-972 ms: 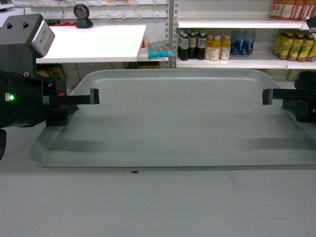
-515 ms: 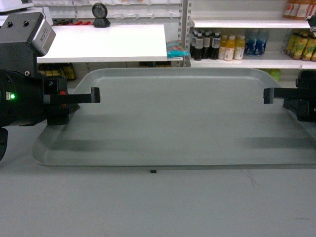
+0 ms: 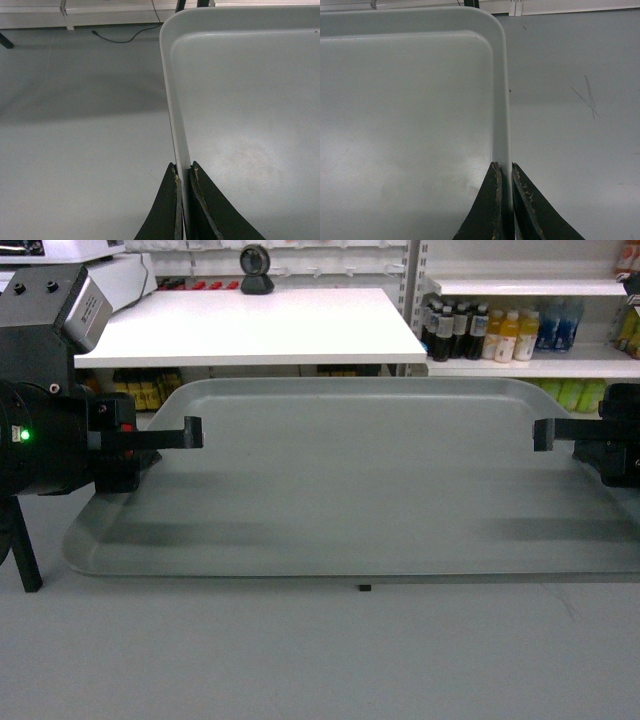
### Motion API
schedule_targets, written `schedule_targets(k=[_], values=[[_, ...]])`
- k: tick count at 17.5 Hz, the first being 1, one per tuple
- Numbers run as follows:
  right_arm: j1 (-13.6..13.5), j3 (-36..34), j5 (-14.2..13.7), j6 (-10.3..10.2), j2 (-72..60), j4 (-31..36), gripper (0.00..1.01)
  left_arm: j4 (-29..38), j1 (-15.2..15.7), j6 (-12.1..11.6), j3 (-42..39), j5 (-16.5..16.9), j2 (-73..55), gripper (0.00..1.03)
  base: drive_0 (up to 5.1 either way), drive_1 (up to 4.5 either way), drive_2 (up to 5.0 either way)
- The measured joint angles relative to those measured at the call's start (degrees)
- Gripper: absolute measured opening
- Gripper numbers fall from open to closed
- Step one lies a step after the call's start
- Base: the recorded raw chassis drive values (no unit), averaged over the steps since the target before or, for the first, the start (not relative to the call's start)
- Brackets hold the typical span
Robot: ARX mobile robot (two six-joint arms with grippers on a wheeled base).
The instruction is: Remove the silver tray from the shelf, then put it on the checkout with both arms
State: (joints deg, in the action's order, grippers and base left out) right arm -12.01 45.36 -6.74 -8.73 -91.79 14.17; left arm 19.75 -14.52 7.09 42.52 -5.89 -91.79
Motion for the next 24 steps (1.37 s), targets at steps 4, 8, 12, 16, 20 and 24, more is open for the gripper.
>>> schedule_targets(k=[4,8,12,16,20,24], values=[[0.0,0.0,0.09,0.02,0.0,-0.11,0.03,-0.2,-0.02,0.0,0.0,0.15,0.0,0.04,-4.9,2.47,2.5],[0.0,0.0,0.0,0.02,0.02,0.37,0.03,0.04,0.02,0.0,0.0,0.02,0.0,0.04,-4.9,2.51,2.5],[0.0,0.0,0.0,0.02,0.02,0.0,0.03,-0.04,0.04,0.0,0.0,0.09,0.0,0.04,-5.0,2.44,2.4],[0.0,0.0,-0.04,0.02,0.0,-0.07,0.03,-0.31,0.04,0.0,0.0,0.11,0.0,0.04,-4.8,2.58,2.6],[-0.2,0.0,-0.13,0.0,0.0,0.02,0.03,-0.28,0.22,0.0,0.0,0.09,0.0,0.04,-2.4,1.25,1.2],[-0.31,0.02,-0.24,0.02,0.0,-0.02,0.03,-0.17,0.02,-0.02,0.0,0.0,0.0,0.04,0.0,0.0,0.0]])
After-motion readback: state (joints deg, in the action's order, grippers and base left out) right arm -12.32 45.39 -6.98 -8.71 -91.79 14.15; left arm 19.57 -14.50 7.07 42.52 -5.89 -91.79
